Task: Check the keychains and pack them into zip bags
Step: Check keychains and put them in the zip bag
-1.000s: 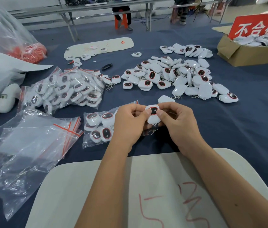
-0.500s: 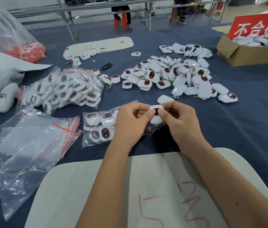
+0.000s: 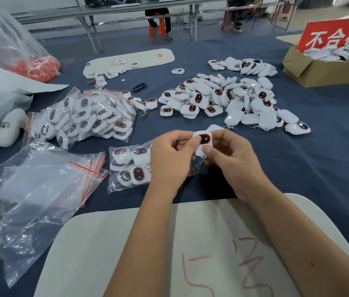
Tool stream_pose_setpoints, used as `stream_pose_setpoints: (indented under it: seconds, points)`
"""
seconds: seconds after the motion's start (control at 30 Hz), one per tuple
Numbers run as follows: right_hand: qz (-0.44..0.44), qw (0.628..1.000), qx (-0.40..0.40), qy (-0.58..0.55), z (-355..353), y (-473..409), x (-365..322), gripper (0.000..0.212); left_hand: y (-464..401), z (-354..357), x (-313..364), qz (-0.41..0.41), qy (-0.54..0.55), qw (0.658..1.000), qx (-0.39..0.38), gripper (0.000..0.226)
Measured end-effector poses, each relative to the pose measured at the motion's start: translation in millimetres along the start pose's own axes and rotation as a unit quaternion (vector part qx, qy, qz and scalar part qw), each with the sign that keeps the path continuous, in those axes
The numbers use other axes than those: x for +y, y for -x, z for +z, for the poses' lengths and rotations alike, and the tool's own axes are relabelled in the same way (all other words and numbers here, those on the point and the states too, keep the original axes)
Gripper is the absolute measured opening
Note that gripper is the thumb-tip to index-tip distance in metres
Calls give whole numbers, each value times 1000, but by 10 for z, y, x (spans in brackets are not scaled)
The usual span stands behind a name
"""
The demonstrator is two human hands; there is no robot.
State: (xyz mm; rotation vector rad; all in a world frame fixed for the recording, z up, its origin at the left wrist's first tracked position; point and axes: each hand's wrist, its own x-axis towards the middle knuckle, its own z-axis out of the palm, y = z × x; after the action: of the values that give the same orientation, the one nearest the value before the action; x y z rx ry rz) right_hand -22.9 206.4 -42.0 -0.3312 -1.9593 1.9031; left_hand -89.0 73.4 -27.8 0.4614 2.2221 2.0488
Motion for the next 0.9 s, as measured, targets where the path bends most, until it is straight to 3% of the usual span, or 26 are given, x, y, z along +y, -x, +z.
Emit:
stream_pose_setpoints:
  seconds: [0.1, 0.23, 0.37, 0.47, 0.6, 0.77, 0.83, 0.9]
  points:
    - [4, 1000, 14, 8, -14, -6, 18, 17, 21, 63, -6, 10, -7, 1000, 25, 6]
    - [4, 999, 40, -29, -4, -2, 21, 18, 10, 47, -2, 83, -215, 962, 149, 13]
    - [-16, 998, 53, -35, -8, 9, 33, 18, 1, 24, -9, 32, -360, 924, 124, 46]
    - [-11, 998, 50, -36, -23, 4, 44, 17, -1, 37, 20, 34, -395, 909, 127, 32]
    - [13, 996, 51, -71, 3, -21, 53, 14, 2, -31, 37, 43, -364, 919, 145, 10]
    - [55, 942, 66, -325, 216, -57, -72, 4, -66, -187, 85, -15, -224, 964, 144, 16]
    - [47, 949, 51, -309, 352, -62, -107, 6, -82, -235, 109, -41, -149, 981, 121, 15]
    - [40, 973, 46, -224, 464, -67, -128, 9, -80, -290, 112, -36, -128, 984, 116, 16]
